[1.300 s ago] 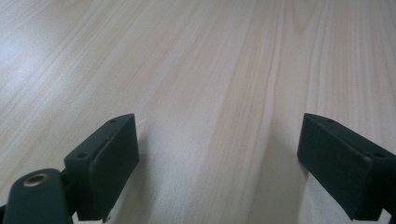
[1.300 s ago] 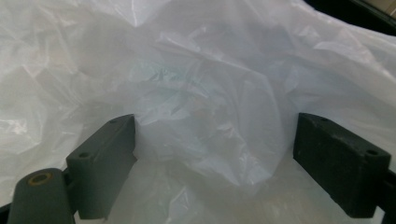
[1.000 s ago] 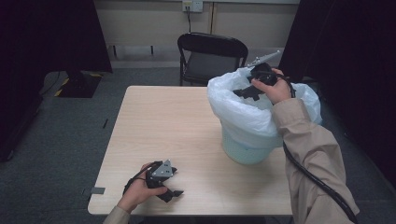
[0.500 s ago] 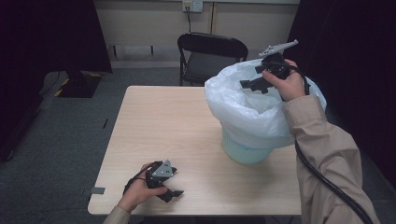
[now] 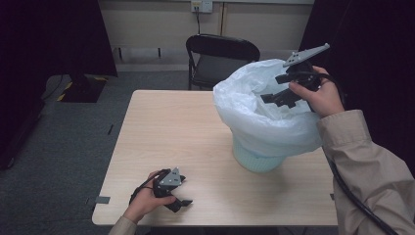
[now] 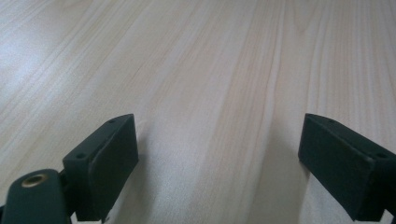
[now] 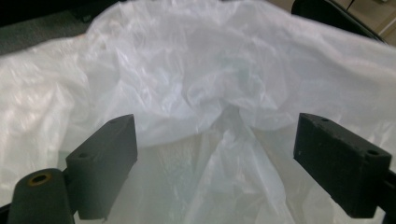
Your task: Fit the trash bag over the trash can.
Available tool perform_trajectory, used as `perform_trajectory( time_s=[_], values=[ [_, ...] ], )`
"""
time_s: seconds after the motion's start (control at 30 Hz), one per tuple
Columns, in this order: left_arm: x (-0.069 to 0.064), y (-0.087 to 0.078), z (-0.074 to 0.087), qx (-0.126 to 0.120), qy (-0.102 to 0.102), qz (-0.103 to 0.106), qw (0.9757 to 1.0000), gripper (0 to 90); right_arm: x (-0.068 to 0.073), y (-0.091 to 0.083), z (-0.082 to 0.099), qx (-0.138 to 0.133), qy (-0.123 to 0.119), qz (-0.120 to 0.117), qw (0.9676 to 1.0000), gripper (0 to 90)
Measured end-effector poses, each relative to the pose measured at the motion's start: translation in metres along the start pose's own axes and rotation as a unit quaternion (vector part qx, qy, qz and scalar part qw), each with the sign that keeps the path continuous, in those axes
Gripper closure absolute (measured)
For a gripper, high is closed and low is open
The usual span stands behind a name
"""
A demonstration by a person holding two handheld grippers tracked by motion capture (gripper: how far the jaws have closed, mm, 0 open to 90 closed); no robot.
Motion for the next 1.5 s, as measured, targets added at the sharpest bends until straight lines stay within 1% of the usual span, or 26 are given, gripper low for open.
perform_trajectory(
  time_s=[0.1,0.2,0.27,0.3,0.33,0.37,0.43,0.5,0.57,0.6,0.63,0.7,0.77,0.83,0.87,0.97,1.03,1.17,1.23,1.27,1.3,1.33,1.37,1.5],
  values=[
    [0.000,0.000,0.000,0.000,0.000,-0.001,1.0000,11.2,-0.003,0.008,0.009,0.020,0.008,-0.007,0.9997,12.7],
    [0.000,0.000,0.000,0.000,-0.001,-0.001,1.0000,11.2,-0.014,0.020,0.018,0.039,0.005,0.008,0.9992,13.0],
    [0.000,0.000,0.000,0.000,-0.001,-0.001,1.0000,11.2,-0.022,0.029,0.023,0.047,0.014,0.017,0.9987,13.0],
    [0.000,0.000,0.000,0.000,-0.001,-0.001,1.0000,11.2,-0.028,0.034,0.026,0.048,0.015,0.025,0.9984,13.2],
    [0.000,0.000,0.000,0.000,-0.001,-0.001,1.0000,11.2,-0.034,0.037,0.027,0.043,0.021,0.030,0.9984,13.2],
    [0.000,0.000,0.000,-0.001,-0.001,-0.001,1.0000,11.2,-0.039,0.041,0.028,0.039,0.031,0.031,0.9983,13.2],
    [0.000,0.000,0.000,-0.002,-0.001,0.002,1.0000,11.2,-0.049,0.048,0.033,0.043,0.047,0.036,0.9974,13.4],
    [0.000,0.000,-0.001,-0.002,-0.001,0.002,1.0000,11.2,-0.058,0.054,0.037,0.048,0.050,0.043,0.9967,13.6],
    [0.000,0.001,-0.001,-0.002,0.000,0.002,1.0000,11.2,-0.066,0.059,0.039,0.043,0.064,0.048,0.9959,15.0],
    [0.000,0.001,-0.001,-0.002,0.000,0.002,1.0000,11.1,-0.069,0.061,0.040,0.042,0.066,0.051,0.9956,15.2],
    [0.000,0.001,-0.001,-0.002,0.000,0.003,1.0000,11.1,-0.071,0.063,0.040,0.040,0.063,0.052,0.9959,15.2],
    [0.000,0.001,-0.001,-0.002,-0.001,0.003,1.0000,11.1,-0.074,0.067,0.043,0.046,0.056,0.059,0.9956,15.2],
    [0.000,0.001,-0.001,-0.003,-0.001,0.002,1.0000,11.1,-0.075,0.072,0.046,0.052,0.057,0.061,0.9952,15.2],
    [0.000,0.001,-0.001,-0.003,0.000,0.001,1.0000,11.1,-0.076,0.075,0.048,0.052,0.060,0.058,0.9952,14.9],
    [0.000,0.001,-0.001,-0.003,0.000,0.001,1.0000,11.2,-0.077,0.076,0.050,0.056,0.063,0.059,0.9947,14.9],
    [0.000,0.001,-0.001,-0.003,0.000,0.001,1.0000,11.2,-0.077,0.081,0.054,0.066,0.058,0.058,0.9944,14.8],
    [0.000,0.001,-0.001,-0.002,0.001,0.001,1.0000,11.2,-0.079,0.083,0.055,0.066,0.056,0.064,0.9942,14.7],
    [0.000,0.001,-0.001,-0.002,0.000,0.000,1.0000,11.4,-0.081,0.085,0.057,0.069,0.057,0.067,0.9937,14.6],
    [0.000,0.001,-0.001,-0.002,0.001,0.000,1.0000,11.4,-0.080,0.084,0.055,0.062,0.057,0.066,0.9943,14.6],
    [0.000,0.001,-0.001,-0.002,0.001,0.001,1.0000,11.4,-0.081,0.082,0.054,0.058,0.058,0.069,0.9942,14.7],
    [0.000,0.001,-0.001,-0.002,0.001,0.001,1.0000,11.4,-0.082,0.079,0.052,0.056,0.062,0.072,0.9939,14.6],
    [0.000,0.001,-0.001,-0.002,0.001,0.001,1.0000,11.4,-0.082,0.076,0.050,0.053,0.067,0.071,0.9938,14.6],
    [0.000,0.001,-0.001,-0.003,0.000,0.001,1.0000,11.4,-0.081,0.073,0.048,0.051,0.073,0.068,0.9938,14.6],
    [0.000,0.001,-0.001,-0.003,0.000,0.001,1.0000,11.4,-0.078,0.053,0.034,0.029,0.083,0.062,0.9942,14.3]
  ],
)
Point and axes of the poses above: each handheld gripper's, and its own axes: y roughly forward along the jaws, z roughly out of its underside, x roughly to its left, the point moved 9 cm from there along y, roughly forward along the jaws, and after that the axes turned 10 degrees about z, right-handed, at the moved point
